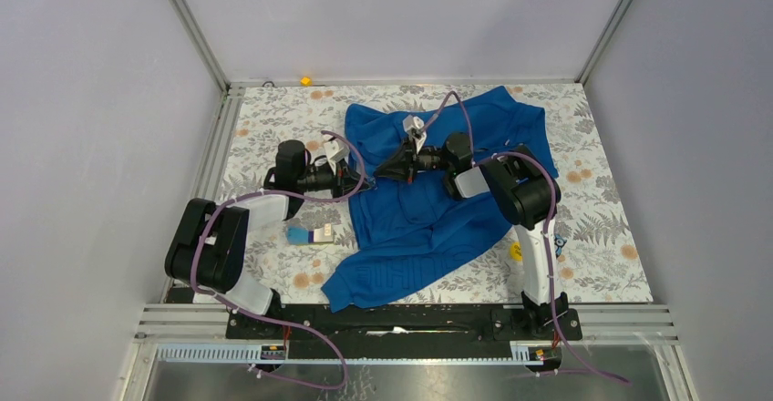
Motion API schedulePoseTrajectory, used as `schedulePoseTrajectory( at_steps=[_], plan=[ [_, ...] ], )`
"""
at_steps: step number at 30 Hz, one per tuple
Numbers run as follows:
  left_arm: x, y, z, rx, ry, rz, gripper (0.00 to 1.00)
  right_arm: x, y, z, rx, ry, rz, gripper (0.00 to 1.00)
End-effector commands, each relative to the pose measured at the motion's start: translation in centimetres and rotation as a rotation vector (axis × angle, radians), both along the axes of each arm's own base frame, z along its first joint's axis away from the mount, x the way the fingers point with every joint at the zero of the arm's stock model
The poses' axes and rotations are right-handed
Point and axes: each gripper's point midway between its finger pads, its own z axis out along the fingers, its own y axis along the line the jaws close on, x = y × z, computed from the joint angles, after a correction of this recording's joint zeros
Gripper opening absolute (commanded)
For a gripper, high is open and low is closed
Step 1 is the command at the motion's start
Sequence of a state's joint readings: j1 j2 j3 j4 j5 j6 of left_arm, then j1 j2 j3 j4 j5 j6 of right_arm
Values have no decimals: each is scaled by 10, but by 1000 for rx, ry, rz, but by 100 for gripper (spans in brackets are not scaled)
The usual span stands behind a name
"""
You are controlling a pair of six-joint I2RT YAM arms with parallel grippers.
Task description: Zip up the jacket
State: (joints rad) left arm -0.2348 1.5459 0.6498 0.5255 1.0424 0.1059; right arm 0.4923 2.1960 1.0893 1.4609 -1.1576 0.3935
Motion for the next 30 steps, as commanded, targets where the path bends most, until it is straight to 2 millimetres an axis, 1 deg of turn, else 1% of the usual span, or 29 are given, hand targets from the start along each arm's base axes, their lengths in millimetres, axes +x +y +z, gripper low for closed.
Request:
schedulePoseTrajectory(
  at_steps=[1, 5, 9, 14, 19, 23, 27, 30],
  plan=[
    [13, -6, 25, -31, -104, 8, 0, -27, 11, 44, 104, -147, 45, 0],
    [18, -4, 24, -22, -98, 39, 0, -34, 15, 46, 111, -145, 44, 0],
    [23, -1, 21, -8, -109, 78, 0, -38, 12, 45, 110, -152, 38, 0],
    [28, 5, 22, 2, -139, 130, 0, -38, 10, 46, 112, -153, 27, 0],
    [31, 6, 22, 0, -148, 153, 0, -37, 10, 48, 116, -153, 23, 0],
    [25, 2, 24, -24, -143, 118, 0, -33, 13, 49, 123, -145, 15, 0],
    [14, -5, 23, -51, -114, 41, 0, -28, 16, 51, 135, -144, -7, 0],
    [10, -10, 21, -61, -88, 9, 0, -34, 23, 52, 139, -158, 19, 0]
  ],
)
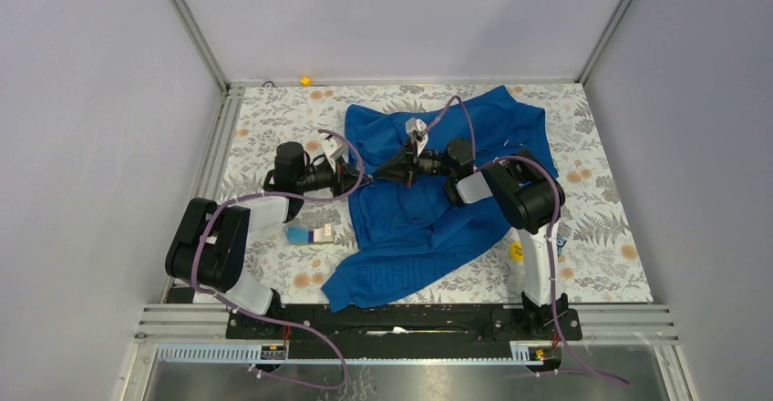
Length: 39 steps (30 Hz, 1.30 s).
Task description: Zip up the jacket
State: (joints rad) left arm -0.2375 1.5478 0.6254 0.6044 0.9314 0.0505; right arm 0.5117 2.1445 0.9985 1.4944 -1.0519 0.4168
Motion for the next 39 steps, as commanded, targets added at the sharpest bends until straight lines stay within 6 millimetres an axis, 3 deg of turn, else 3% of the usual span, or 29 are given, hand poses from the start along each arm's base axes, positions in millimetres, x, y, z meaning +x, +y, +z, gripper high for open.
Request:
schedulePoseTrajectory(
  at_steps=[1, 8, 17, 20, 23, 25, 31, 34, 39],
  plan=[
    [-6, -17, 22, -67, -69, -116, 0, -30, 26, 47, 116, -207, 103, 0],
    [-3, -21, 23, -53, -60, -107, 0, -45, 36, 48, 114, -220, 167, 0],
    [-7, -17, 27, -59, 2, -67, 0, -28, 32, 45, 116, -181, 113, 0],
    [-3, -8, 26, -42, 48, 36, 25, -23, 30, 46, 118, -179, 94, 0],
    [-8, -3, 26, -47, 106, 85, 39, -19, 29, 46, 121, -176, 81, 0],
    [-15, -1, 30, -58, 131, 94, 53, -16, 29, 46, 122, -173, 74, 0],
    [-31, 16, 47, -129, 212, 184, 65, -12, 24, 45, 120, -168, 59, 0],
    [-25, 33, 57, -225, 301, 309, 67, -11, 24, 45, 120, -170, 56, 0],
    [-11, 43, 82, -425, 379, 459, 63, -11, 23, 46, 120, -173, 55, 0]
  ],
)
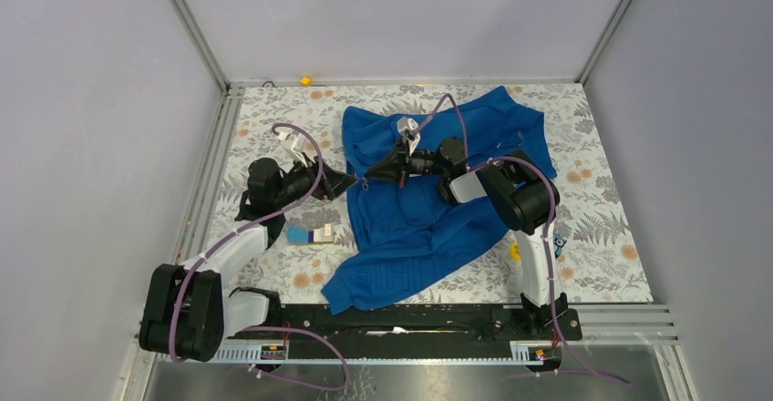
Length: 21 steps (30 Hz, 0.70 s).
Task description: Zip up the jacket
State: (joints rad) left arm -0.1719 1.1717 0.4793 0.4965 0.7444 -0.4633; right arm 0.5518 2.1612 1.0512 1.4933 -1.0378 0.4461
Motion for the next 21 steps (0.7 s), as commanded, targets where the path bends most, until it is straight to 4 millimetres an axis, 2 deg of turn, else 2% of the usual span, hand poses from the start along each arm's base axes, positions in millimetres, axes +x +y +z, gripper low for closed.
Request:
schedulePoseTrajectory(
  at_steps=[1, 5, 9, 11, 18, 20, 21],
  plan=[
    [22, 7, 35, -197, 52, 170, 63, -6, 5, 36, 103, -172, 23, 0],
    [34, 0, 41, -203, 29, 141, 61, -7, 5, 36, 102, -169, 23, 0],
    [43, -9, 36, -199, 32, 108, 47, -7, 4, 36, 101, -176, 20, 0],
    [45, -15, 31, -193, 44, 92, 45, -7, 4, 35, 101, -175, 19, 0],
    [43, -29, 19, -177, 56, 31, 44, -7, 5, 36, 102, -175, 18, 0],
    [41, -30, 18, -177, 56, 20, 39, -6, 4, 36, 102, -174, 14, 0],
    [40, -31, 17, -177, 59, 15, 33, -6, 4, 36, 103, -172, 13, 0]
  ],
)
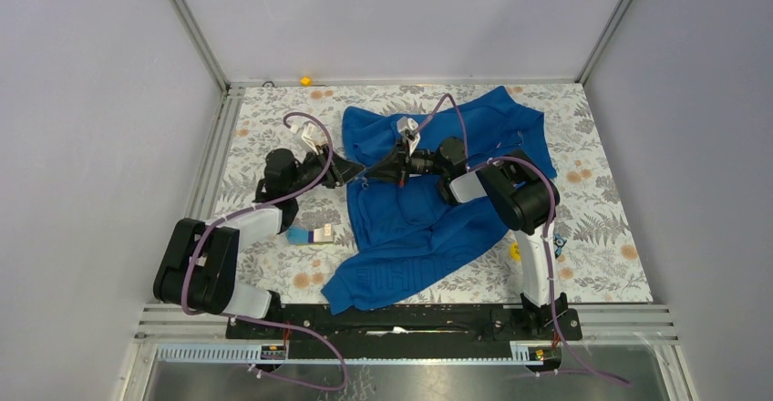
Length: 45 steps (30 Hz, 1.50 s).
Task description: Zip up the jacket
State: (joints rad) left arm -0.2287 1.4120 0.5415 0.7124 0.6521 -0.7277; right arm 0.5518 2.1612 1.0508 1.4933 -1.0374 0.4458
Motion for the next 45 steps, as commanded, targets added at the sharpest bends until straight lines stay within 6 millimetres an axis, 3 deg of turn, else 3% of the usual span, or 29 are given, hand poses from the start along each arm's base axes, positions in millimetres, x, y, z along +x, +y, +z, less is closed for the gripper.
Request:
schedulePoseTrajectory(
  at_steps=[1, 5, 8, 9, 10, 11, 12, 18, 20, 22, 24, 26, 29, 34, 41, 45],
  plan=[
    [4, -8, 25, -23, -108, -49, 27, -5, 4, 36, 104, -168, 9, 0],
    [5, -8, 15, 5, -69, -60, 1, 5, 5, 36, 104, -122, -38, 0],
    [7, -8, 10, 14, -42, -56, 0, 22, 4, 30, 68, -39, -134, 11],
    [9, -7, 9, 18, -30, -46, 0, 27, 2, 27, 40, -16, -172, 38],
    [12, -5, 6, 30, -9, -24, 0, 29, 1, 25, 8, -13, -191, 88],
    [13, -2, -4, 58, 45, -4, 0, 33, -2, 25, -22, -8, -226, 98],
    [15, 0, -10, 85, 70, 10, 0, 37, -6, 25, -49, -9, -267, 99],
    [24, 8, -13, 120, 117, 68, 0, 58, -36, 42, -254, 106, -519, 100],
    [26, 9, -11, 121, 138, 86, 0, 73, -66, 35, -424, 227, -756, 100],
    [29, 11, -8, 121, 159, 108, 0, 65, -96, 23, -515, 377, -914, 100],
    [32, 14, -9, 118, 187, 143, 0, 41, -104, 12, -526, 516, -891, 100],
    [33, 14, -8, 92, 204, 158, 0, 13, -83, 14, -471, 478, -751, 100],
    [33, 13, -8, 63, 217, 160, 0, -12, -57, 11, -438, 385, -654, 96],
    [34, 16, -11, 26, 263, 173, 0, -13, -25, -13, -413, 305, -648, 67],
    [35, 20, -10, -25, 301, 167, 0, -12, -2, -31, -284, 214, -638, 70],
    [36, 21, -12, -36, 317, 163, 0, -8, 9, -36, -266, 196, -620, 55]
  ],
)
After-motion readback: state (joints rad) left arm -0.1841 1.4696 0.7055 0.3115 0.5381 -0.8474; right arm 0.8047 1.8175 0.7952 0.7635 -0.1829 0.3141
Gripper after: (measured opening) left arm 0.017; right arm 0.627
